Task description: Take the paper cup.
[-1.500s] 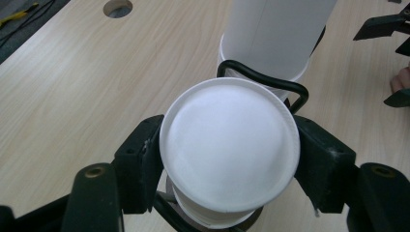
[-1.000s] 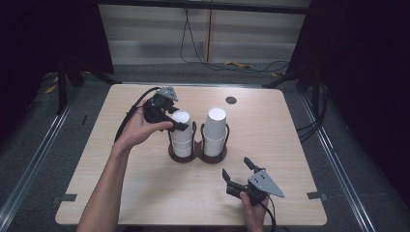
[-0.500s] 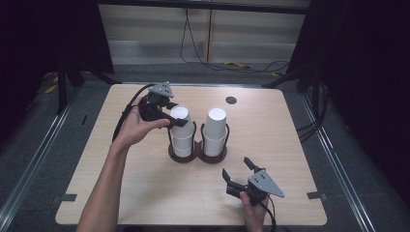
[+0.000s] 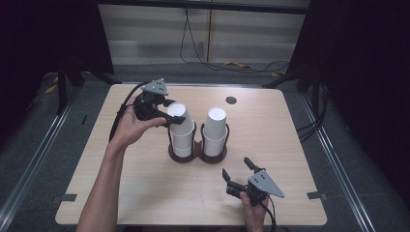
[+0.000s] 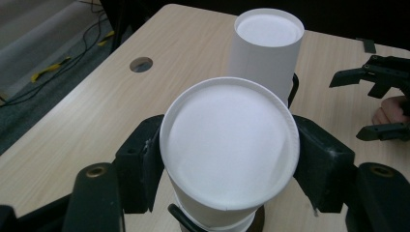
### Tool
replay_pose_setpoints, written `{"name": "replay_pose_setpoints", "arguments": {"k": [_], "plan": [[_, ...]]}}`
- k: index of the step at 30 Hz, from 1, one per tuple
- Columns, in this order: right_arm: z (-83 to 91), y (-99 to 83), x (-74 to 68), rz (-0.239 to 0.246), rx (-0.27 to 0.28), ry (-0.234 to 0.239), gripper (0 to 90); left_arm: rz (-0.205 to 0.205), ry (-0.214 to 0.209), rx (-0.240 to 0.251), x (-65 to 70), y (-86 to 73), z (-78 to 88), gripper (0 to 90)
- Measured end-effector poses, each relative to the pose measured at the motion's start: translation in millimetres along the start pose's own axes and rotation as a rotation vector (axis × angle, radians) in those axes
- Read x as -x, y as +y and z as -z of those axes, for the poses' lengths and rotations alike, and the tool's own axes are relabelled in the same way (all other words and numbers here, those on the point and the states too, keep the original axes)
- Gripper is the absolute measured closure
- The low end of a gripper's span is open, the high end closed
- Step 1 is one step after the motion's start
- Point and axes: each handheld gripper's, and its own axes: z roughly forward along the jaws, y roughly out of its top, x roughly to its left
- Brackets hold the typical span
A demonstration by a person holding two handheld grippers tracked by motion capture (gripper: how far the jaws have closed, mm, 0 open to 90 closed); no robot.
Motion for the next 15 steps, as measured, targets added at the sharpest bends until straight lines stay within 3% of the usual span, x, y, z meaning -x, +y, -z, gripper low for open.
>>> {"name": "replay_pose_setpoints", "arguments": {"k": [10, 12, 15], "plan": [[0.1, -0.1, 0.0, 0.001, 0.001, -0.002, 13.4, 0.008, 0.003, 0.069, 4.7, -5.5, 9.2, 33.9], [0.1, -0.1, -0.1, 0.001, 0.002, -0.003, 13.4, 0.01, -0.01, 0.111, 6.4, -7.1, 11.4, 33.9], [0.1, -0.1, -0.1, 0.001, 0.002, -0.003, 13.4, 0.004, 0.011, 0.122, 9.9, -7.8, 14.2, 33.9]]}}
